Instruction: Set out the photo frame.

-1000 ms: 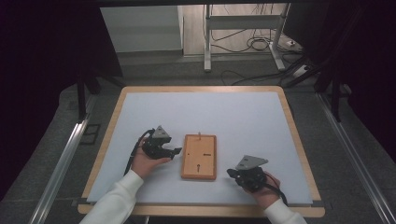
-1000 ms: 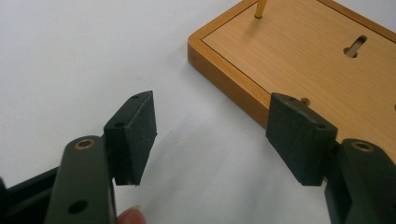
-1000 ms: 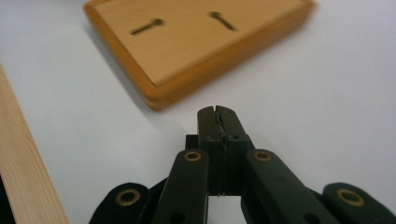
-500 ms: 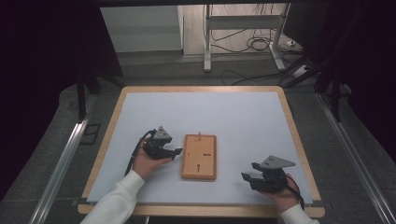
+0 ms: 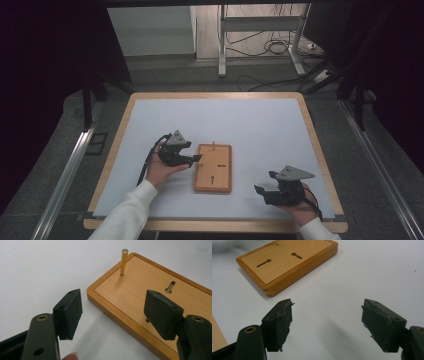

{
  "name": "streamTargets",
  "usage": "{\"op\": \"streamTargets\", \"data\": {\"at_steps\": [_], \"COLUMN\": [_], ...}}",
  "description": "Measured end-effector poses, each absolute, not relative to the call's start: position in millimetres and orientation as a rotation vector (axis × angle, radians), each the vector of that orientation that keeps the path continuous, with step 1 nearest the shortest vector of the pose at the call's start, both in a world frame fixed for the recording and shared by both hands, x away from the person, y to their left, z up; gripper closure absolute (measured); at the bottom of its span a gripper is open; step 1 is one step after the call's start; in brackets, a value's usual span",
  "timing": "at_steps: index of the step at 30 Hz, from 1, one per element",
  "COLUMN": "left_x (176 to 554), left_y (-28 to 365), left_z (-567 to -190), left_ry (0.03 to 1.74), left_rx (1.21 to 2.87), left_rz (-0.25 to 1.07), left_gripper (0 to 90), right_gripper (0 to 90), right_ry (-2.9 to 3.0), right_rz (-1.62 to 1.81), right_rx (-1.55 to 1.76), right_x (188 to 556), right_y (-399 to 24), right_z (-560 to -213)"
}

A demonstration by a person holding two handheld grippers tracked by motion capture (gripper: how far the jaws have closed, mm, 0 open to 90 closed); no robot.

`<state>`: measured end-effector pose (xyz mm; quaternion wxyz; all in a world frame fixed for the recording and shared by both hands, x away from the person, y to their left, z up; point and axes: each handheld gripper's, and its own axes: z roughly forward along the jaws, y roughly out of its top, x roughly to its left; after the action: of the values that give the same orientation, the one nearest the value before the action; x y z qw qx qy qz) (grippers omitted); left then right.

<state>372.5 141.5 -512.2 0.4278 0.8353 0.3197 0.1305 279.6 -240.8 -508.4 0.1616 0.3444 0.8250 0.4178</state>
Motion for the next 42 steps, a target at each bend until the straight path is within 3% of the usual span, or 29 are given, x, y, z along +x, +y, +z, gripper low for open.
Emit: {"op": "streamTargets", "data": {"at_steps": [11,18,25,35,42], "left_x": [395.3,409.6,418.5,424.5,425.5], "left_y": [123.6,108.4,90.1,85.1,84.6], "left_z": [-512.5,-513.5,-515.3,-519.4,-520.8], "left_ry": [0.778,0.715,0.695,0.721,0.703], "left_rx": [2.092,2.116,2.136,2.157,2.144], "left_rz": [0.259,0.213,0.204,0.205,0.161], "left_gripper": [33.2,43.0,46.5,74.1,83.7], "right_gripper": [22.8,22.8,22.8,22.8,22.8], "right_ry": [2.377,2.391,2.395,2.398,2.405], "right_rz": [1.171,1.157,1.154,1.152,1.143], "right_rx": [0.979,0.974,0.969,0.961,0.966], "right_x": [278.6,279.4,279.6,280.0,280.4], "right_y": [-237.8,-235.8,-235.9,-236.1,-234.8], "right_z": [-510.5,-512.7,-513.2,-513.2,-514.2]}}
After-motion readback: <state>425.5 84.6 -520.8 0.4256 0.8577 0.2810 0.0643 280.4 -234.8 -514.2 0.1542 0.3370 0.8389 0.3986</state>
